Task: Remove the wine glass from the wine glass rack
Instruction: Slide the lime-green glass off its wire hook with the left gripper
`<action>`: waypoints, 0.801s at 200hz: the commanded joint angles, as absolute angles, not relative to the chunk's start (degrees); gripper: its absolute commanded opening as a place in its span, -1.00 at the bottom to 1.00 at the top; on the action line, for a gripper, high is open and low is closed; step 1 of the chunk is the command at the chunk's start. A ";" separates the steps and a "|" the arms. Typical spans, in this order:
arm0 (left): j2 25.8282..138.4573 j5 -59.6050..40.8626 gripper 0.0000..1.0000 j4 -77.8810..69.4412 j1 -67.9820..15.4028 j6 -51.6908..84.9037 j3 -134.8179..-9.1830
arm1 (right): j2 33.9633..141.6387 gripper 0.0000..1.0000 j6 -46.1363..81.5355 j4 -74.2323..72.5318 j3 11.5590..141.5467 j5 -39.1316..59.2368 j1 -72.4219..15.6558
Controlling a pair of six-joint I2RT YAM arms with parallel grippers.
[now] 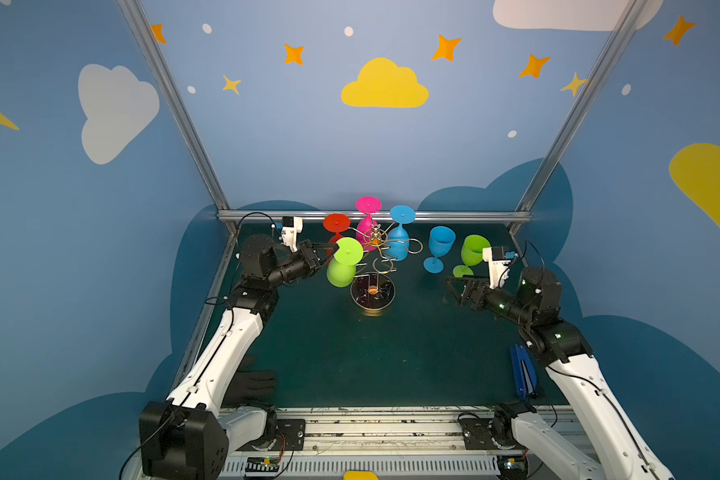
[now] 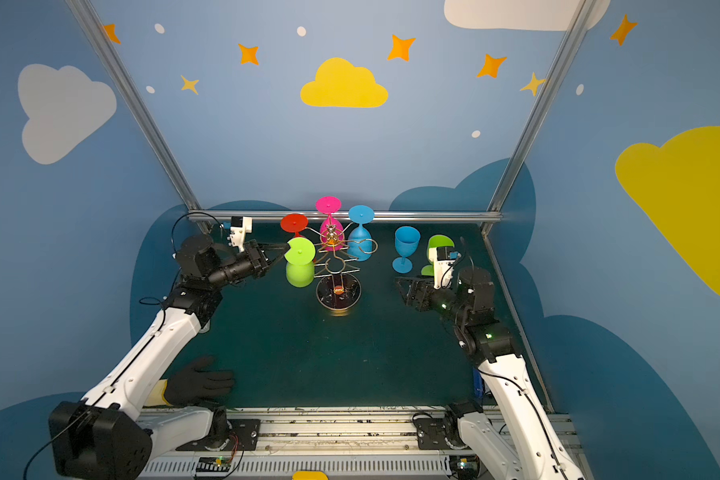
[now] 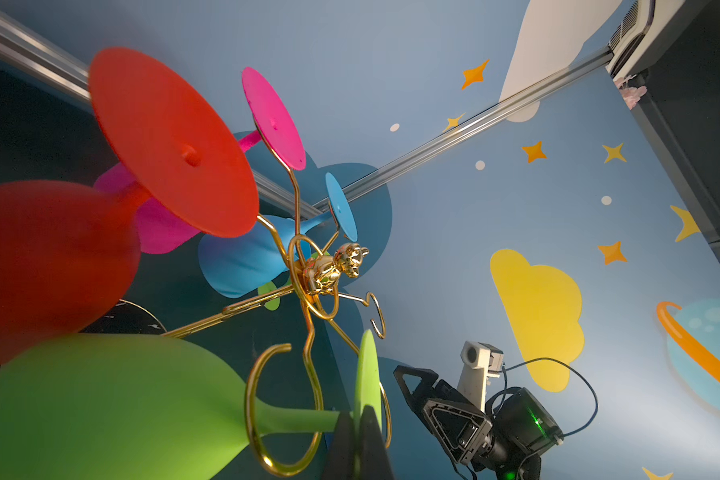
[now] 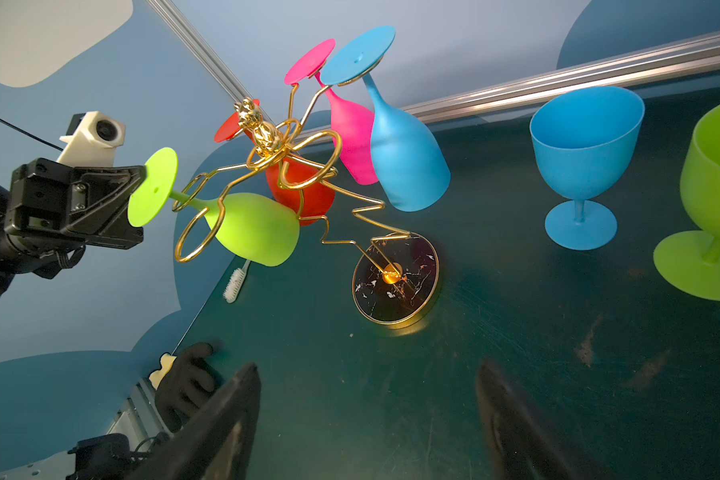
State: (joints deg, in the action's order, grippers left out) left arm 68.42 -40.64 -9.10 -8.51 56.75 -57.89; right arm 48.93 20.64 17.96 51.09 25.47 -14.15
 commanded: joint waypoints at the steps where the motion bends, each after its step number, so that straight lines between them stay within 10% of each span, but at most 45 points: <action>1: 68.78 -39.49 -0.93 -7.81 -8.96 53.50 -60.18 | 48.16 0.61 20.57 18.61 50.45 24.96 -14.59; 160: 73.12 -34.27 -0.93 -1.63 -11.34 46.85 -65.85 | 47.99 0.61 19.91 18.81 50.03 24.39 -14.50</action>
State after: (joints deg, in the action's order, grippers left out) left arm 72.44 -35.11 -2.39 -11.03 48.99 -64.01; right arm 48.82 20.58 18.33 50.52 24.84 -14.15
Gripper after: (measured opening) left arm 0.050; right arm 0.807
